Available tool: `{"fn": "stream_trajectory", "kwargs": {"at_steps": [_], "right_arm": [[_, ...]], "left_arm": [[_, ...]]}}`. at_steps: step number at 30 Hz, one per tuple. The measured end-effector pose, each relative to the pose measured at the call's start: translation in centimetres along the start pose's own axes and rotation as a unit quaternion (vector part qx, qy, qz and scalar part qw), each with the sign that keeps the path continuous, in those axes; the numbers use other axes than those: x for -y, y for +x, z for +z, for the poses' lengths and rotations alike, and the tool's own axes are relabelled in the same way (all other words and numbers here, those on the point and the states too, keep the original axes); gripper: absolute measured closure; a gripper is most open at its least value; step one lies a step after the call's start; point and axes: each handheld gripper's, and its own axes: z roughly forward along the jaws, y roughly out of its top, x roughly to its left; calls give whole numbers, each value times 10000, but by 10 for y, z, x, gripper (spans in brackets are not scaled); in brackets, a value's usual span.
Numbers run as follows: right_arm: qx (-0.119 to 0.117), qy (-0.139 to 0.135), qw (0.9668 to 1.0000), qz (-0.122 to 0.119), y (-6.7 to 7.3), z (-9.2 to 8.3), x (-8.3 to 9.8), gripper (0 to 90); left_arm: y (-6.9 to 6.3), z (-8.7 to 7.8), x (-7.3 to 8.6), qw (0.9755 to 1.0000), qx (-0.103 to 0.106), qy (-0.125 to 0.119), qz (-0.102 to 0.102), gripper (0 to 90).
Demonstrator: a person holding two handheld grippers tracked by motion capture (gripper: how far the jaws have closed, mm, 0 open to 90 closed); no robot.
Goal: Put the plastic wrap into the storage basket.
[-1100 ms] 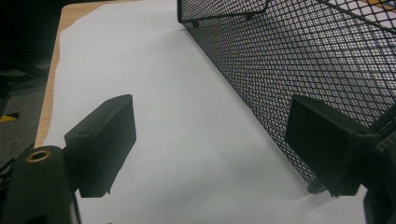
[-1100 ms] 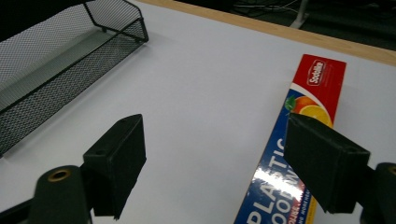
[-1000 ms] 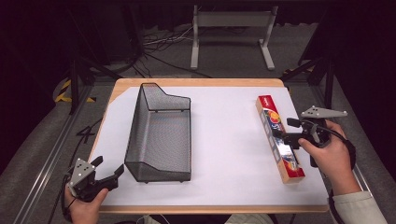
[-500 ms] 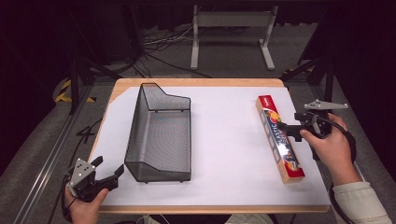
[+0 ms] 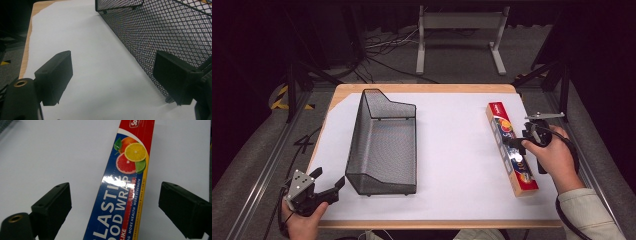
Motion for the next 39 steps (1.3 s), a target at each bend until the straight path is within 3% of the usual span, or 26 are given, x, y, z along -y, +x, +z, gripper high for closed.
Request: {"fn": "stream_trajectory", "kwargs": {"at_steps": [9, 20, 24, 26, 29, 34, 39], "right_arm": [[106, 545, 9984, 92, 0, 22, 4, 109], [290, 1067, 9937, 168, 3, 40, 5, 138], [315, 1457, 9884, 273, 5, 44, 7, 246], [463, 1618, 9855, 217, 6, 45, 7, 304], [607, 1666, 9830, 469, 8, 43, 7, 351], [957, 1683, 9795, 566, 16, 42, 5, 393], [904, 1650, 9794, 735, 16, 40, 5, 399]], "left_arm": [[0, 0, 0, 10000, 6, -1, 12, 172], [0, 0, 0, 10000, 4, 3, 6, 171], [0, 0, 0, 10000, -1, -1, 9, 172], [0, 0, 0, 10000, -1, 3, 16, 172], [0, 0, 0, 10000, -5, -1, 8, 171], [0, 0, 0, 10000, -4, 1, 4, 172], [1, 0, 1, 10000, -4, -4, -11, 172]]}}
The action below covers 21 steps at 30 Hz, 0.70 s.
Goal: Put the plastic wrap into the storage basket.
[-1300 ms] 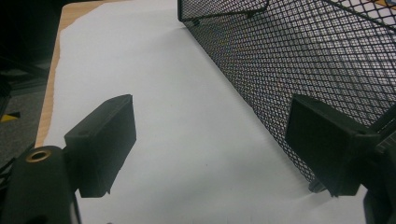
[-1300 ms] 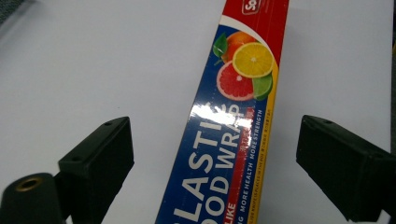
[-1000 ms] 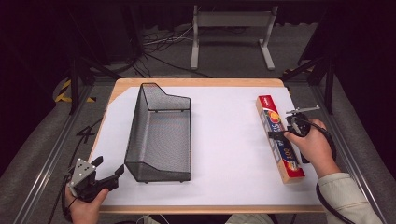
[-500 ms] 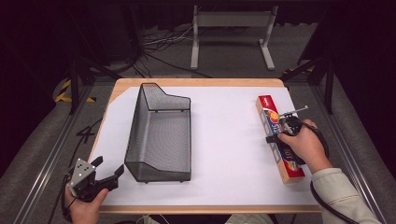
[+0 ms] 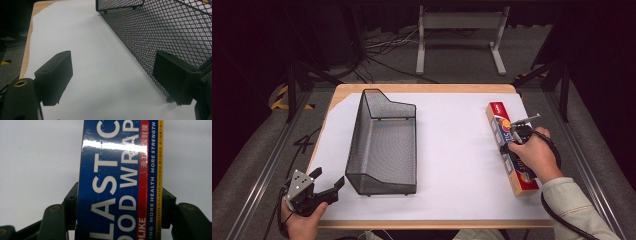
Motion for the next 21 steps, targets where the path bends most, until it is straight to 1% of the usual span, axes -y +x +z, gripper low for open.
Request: {"fn": "stream_trajectory", "kwargs": {"at_steps": [2, 4, 8, 11, 15, 19, 21], "right_arm": [[-64, 4, 10000, 49, 0, -3, 0, 400], [-90, -41, 9999, 25, 2, -7, 0, 402], [-264, -80, 9996, -30, 7, -17, -1, 402], [-287, -205, 9993, -82, 12, -24, -2, 403], [-371, -301, 9987, -153, 19, -35, -4, 402], [-374, -397, 9983, -219, 26, -44, -4, 402], [-424, -473, 9977, -239, 30, -50, -3, 402]], "left_arm": [[0, 0, 0, 10000, 0, 4, 2, 172], [0, 0, 0, 10000, -4, 6, 6, 172], [0, 0, 0, 10000, -11, 13, 10, 172], [0, 0, 0, 10000, -11, 13, 10, 172], [0, 0, 0, 10000, -14, 6, 13, 171], [0, 0, 0, 10000, -10, 0, 11, 172], [0, -1, 0, 10000, -7, -1, 11, 172]]}}
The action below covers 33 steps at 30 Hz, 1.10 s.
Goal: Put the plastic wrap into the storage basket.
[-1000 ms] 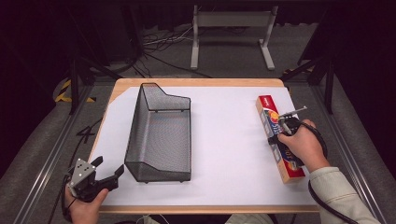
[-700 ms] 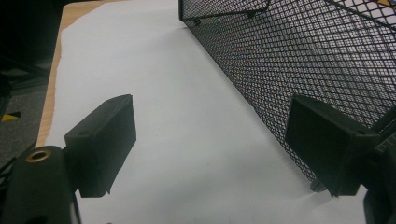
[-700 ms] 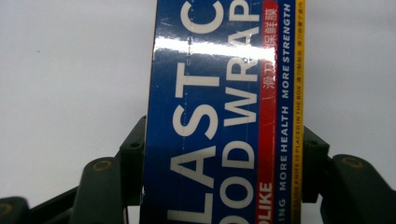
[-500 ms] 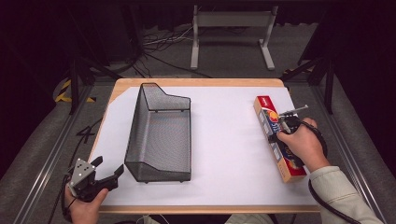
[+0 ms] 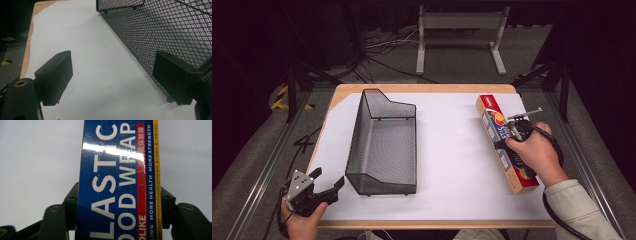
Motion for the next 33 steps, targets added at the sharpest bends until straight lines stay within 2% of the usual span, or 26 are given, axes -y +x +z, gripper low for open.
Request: {"fn": "stream_trajectory", "kwargs": {"at_steps": [12, 22, 27, 33], "right_arm": [[-174, -379, 9989, -224, 22, -31, -6, 401], [-352, -489, 9970, -485, 46, -41, -11, 400], [-470, -446, 9960, -618, 68, -41, -14, 400], [-661, -467, 9927, -896, 99, -44, -19, 400]], "left_arm": [[0, 0, 1, 10000, -27, -29, 3, 171], [-2, 1, 0, 10000, -34, -16, 22, 168], [-2, 1, 1, 10000, -34, -9, 26, 168], [-2, 1, 1, 10000, -31, -8, 31, 168]]}}
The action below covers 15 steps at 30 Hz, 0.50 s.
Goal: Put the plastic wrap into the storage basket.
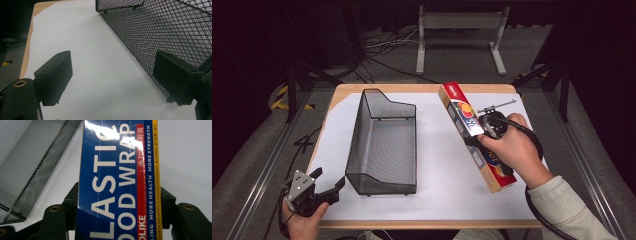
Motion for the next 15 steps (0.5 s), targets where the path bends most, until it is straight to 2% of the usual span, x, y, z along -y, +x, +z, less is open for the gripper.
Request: {"fn": "stream_trajectory", "kwargs": {"at_steps": [3, 7, 15], "right_arm": [[-55, -31, 9999, -99, 14, 0, -6, 399], [-214, -70, 9997, -116, 31, -2, -14, 399], [-356, -178, 9987, -304, 66, -4, -29, 398]], "left_arm": [[0, 0, 0, 10000, 4, -2, 1, 168], [0, 0, 0, 10000, 4, -6, -10, 168], [0, 0, 0, 10000, 12, -9, -12, 168]]}}
